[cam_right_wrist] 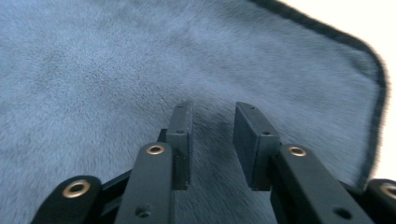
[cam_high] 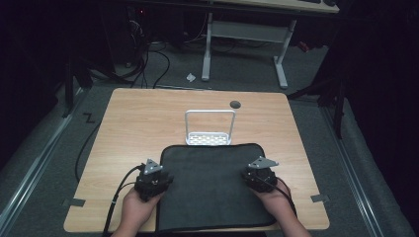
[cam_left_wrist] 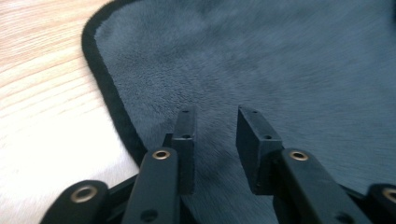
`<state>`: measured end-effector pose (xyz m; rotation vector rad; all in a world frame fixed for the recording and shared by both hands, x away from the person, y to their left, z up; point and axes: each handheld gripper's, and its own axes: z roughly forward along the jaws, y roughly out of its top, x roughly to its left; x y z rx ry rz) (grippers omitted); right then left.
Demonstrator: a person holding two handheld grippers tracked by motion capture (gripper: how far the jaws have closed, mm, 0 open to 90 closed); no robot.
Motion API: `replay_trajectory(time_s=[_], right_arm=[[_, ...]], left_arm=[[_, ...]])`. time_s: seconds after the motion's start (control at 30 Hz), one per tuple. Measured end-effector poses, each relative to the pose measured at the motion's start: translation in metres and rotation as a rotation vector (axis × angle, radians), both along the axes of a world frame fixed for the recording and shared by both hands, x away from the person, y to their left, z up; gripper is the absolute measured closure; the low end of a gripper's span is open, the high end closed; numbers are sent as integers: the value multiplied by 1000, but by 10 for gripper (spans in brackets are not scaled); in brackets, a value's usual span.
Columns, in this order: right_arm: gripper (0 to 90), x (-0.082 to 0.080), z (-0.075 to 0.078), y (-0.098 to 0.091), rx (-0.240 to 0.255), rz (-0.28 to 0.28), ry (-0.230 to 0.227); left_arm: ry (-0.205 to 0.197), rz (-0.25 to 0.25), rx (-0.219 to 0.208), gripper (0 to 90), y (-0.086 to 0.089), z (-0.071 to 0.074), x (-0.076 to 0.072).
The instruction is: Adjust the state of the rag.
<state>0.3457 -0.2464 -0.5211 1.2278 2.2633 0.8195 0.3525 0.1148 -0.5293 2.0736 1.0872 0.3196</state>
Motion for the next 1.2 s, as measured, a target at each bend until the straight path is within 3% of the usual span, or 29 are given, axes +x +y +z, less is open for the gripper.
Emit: replay_trajectory(time_s=[0.07,0.2,0.43,0.57,0.63,0.77,0.87,0.97,1.07,1.2], right_arm=[[752,2,-3,-1,7,2,11],[778,0,-2,-16,-1,-16,15],[762,5,-4,-63,13,-131,-4],[752,8,-5,-71,42,-155,-6],[722,7,-4,-70,36,-157,-19],[684,-3,4,-66,79,-145,-61],[662,-12,10,-58,100,-117,-79],[658,-21,16,-45,111,-76,-99],[622,-29,19,-29,125,-17,-111],[582,-40,24,-4,137,56,-123]], left_arm=[[-23,-1,8,749,-5,-2,1],[-12,-38,-6,763,-19,-2,-1],[-17,-159,-21,732,-59,-3,-20],[-23,-168,-28,696,-62,-4,-24],[-16,-155,-44,656,-59,-3,-22],[-47,-105,-53,611,-45,1,-14],[-66,-47,-82,574,-31,5,-1],[-57,-1,-107,518,-21,6,17],[-56,26,-103,475,-19,4,33],[-25,48,-77,451,-26,-4,49]])
